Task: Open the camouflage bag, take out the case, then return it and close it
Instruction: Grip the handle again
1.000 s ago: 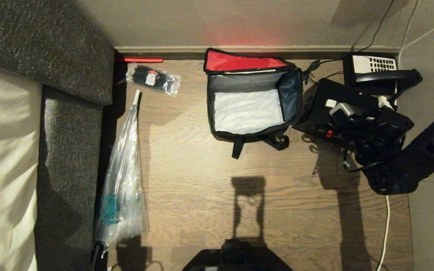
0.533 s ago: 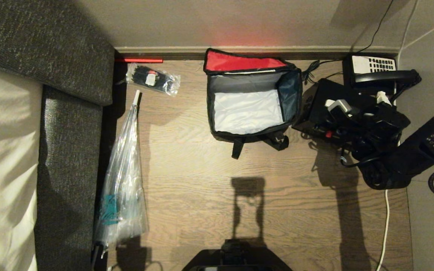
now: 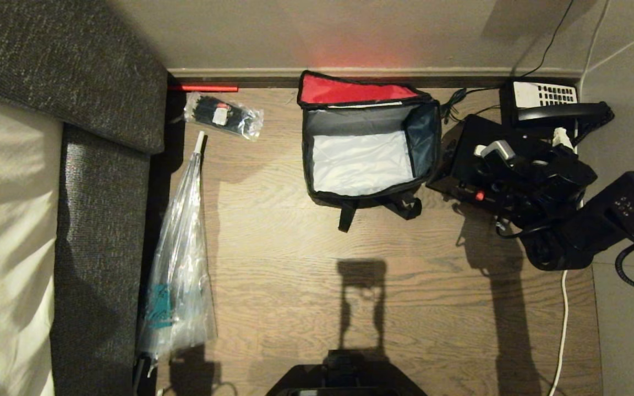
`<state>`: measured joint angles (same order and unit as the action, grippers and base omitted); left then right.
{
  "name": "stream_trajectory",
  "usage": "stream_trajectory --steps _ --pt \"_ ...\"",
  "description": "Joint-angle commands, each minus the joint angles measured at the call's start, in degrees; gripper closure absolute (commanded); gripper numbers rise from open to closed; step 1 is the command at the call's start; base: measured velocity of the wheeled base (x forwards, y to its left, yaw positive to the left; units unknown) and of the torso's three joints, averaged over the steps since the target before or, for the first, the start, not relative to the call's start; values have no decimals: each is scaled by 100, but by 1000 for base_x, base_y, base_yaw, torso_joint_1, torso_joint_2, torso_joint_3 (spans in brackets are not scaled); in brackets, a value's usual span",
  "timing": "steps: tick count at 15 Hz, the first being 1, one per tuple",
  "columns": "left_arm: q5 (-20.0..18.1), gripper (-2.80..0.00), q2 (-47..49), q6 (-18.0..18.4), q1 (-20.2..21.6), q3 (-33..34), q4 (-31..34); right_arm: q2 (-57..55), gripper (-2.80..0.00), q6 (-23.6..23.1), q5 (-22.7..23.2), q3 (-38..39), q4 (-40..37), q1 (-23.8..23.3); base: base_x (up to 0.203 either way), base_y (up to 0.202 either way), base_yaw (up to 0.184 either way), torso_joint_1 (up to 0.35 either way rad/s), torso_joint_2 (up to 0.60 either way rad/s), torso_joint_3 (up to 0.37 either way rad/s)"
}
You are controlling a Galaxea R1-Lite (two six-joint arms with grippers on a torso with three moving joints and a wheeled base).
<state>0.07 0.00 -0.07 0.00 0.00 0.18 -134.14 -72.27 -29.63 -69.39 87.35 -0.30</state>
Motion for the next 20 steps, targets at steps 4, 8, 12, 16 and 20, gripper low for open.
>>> stream_trajectory --steps 4,8,12,16,20 --pt "1 0 -2 -1 0 9 -1 -297 -280 -115 -14 -323 32 -66 0 0 0 0 0 0" --pt "1 0 -7 -1 0 1 -1 -351 0 -139 89 -249 32 -84 0 0 0 0 0 0" --pt "1 0 0 -1 0 1 -1 -376 0 -147 80 -224 32 -84 0 0 0 0 0 0" --pt "1 0 -2 -1 0 7 -1 -209 0 -156 80 -201 32 -82 0 0 0 0 0 0" --pt "1 0 0 -1 0 9 -1 370 0 -417 95 -145 32 -75 0 0 0 0 0 0"
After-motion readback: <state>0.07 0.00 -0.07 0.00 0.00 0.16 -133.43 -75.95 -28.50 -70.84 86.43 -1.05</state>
